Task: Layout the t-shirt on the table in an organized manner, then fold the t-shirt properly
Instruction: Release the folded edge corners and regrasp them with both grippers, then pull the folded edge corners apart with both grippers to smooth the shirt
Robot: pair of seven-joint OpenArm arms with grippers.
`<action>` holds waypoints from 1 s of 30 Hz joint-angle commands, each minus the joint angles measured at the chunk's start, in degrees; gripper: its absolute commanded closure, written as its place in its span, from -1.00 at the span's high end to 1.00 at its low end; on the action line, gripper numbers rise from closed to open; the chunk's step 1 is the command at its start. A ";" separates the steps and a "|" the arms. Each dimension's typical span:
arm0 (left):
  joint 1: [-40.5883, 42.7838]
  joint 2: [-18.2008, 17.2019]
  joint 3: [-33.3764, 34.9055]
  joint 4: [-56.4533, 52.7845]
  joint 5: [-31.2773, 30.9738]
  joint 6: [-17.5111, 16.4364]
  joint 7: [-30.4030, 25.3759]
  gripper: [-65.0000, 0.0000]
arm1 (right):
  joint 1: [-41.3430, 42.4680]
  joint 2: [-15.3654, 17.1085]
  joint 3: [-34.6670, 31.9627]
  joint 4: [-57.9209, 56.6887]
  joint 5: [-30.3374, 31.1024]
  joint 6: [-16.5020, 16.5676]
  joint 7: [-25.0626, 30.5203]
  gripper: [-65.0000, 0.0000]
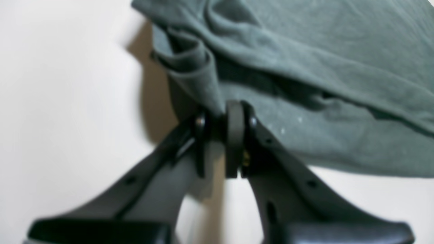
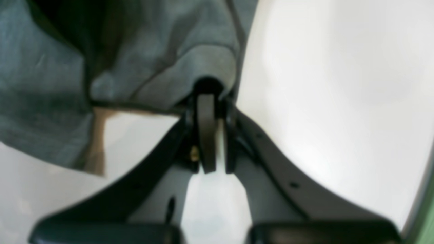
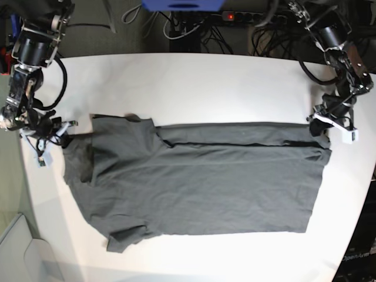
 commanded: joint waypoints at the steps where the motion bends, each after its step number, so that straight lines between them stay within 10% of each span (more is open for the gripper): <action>1: -0.67 -0.85 -0.06 0.81 0.06 -0.10 0.56 -0.74 | 0.13 1.47 0.24 0.76 -0.36 0.17 -0.54 -1.00; 27: 3.02 -1.55 -4.98 10.74 -0.03 -0.62 11.64 -0.73 | -10.68 1.03 3.14 11.92 -0.27 0.17 -0.54 -1.00; 30: 0.91 -1.46 -4.98 10.74 0.41 -0.10 12.16 -0.49 | -10.51 0.50 3.05 11.84 -0.27 0.17 -0.54 -1.00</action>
